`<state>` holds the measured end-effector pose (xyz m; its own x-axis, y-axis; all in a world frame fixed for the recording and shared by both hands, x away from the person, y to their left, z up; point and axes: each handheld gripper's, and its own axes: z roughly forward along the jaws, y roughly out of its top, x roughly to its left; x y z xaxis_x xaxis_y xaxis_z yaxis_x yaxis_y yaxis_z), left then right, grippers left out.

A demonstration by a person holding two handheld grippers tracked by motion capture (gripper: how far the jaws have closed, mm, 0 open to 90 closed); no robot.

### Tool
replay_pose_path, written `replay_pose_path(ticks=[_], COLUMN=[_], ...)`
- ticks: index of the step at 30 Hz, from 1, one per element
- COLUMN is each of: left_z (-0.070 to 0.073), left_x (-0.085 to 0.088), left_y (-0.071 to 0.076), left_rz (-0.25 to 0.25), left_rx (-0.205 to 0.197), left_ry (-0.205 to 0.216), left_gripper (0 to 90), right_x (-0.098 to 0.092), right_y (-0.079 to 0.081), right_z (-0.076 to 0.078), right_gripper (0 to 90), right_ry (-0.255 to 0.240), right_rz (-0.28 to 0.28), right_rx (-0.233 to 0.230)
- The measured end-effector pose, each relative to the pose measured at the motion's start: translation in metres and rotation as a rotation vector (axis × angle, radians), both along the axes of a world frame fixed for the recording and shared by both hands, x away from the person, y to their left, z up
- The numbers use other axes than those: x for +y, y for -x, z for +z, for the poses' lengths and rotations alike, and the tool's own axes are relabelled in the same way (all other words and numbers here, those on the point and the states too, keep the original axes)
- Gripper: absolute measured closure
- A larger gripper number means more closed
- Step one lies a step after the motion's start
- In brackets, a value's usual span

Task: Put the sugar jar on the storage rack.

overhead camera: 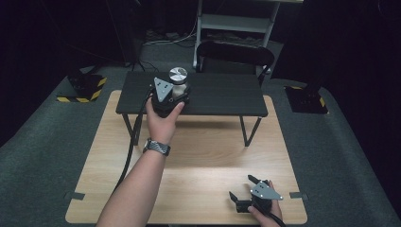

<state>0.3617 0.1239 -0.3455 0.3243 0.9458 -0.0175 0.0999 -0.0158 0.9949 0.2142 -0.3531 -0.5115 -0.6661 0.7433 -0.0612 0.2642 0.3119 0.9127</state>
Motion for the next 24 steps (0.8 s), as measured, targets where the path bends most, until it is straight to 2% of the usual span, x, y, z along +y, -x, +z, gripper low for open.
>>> replay_pose_path(ticks=[5,24], left_z=[-0.003,-0.012], left_x=[-0.001,-0.004], left_y=[-0.006,-0.008], left_rz=[0.002,-0.006], left_rx=[0.010,-0.018], left_ry=[-0.002,-0.003], left_gripper=[30.5,30.5], right_x=[0.000,-0.001], right_y=[0.000,0.000], right_z=[0.000,0.000], right_gripper=[0.7,0.7], right_ry=[-0.005,-0.009], right_rz=[0.001,0.002], right_rx=[0.002,0.004])
